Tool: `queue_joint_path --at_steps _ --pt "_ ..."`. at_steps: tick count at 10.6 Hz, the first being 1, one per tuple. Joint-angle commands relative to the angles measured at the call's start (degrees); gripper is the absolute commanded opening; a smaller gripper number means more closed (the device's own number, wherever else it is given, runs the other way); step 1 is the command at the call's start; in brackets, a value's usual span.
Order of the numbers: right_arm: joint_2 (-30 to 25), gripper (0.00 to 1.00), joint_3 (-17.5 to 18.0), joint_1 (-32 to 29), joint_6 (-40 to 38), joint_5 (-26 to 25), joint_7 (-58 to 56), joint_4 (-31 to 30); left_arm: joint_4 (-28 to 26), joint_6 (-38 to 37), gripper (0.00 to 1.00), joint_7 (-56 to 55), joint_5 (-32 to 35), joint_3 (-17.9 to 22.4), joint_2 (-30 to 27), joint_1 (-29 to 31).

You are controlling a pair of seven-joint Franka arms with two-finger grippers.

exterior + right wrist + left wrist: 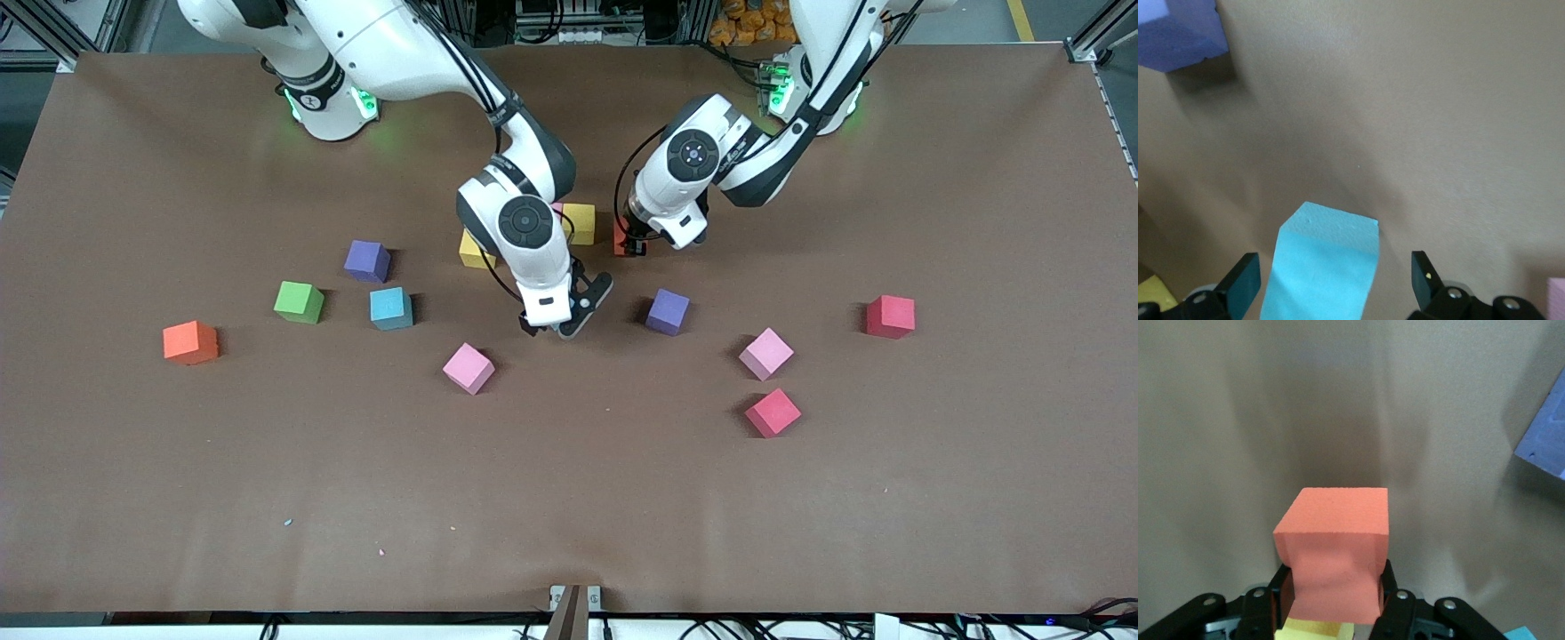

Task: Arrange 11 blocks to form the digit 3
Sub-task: 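Grasp the teal cube with the right gripper while the left gripper carries orange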

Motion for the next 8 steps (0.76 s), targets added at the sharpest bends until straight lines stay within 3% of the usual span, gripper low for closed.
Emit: queue_joint_path --at_steps 1,7,8 --pt "1.26 1.00 0.52 0.22 0.32 3.78 0.64 1.49 -2.69 4.31 0.04 -2.25 0.02 0.16 -0.62 -2.46" --pt "1.70 1.00 0.35 -0.66 0.58 3.18 0.56 -0.36 -2.69 5.89 0.04 -2.78 1.60 0.43 0.25 -5.64" --pt "1.70 0.69 0.35 -0.75 0.41 3.18 0.56 -0.44 -2.69 6.42 0.04 -3.48 2.13 0.52 0.52 -5.81"
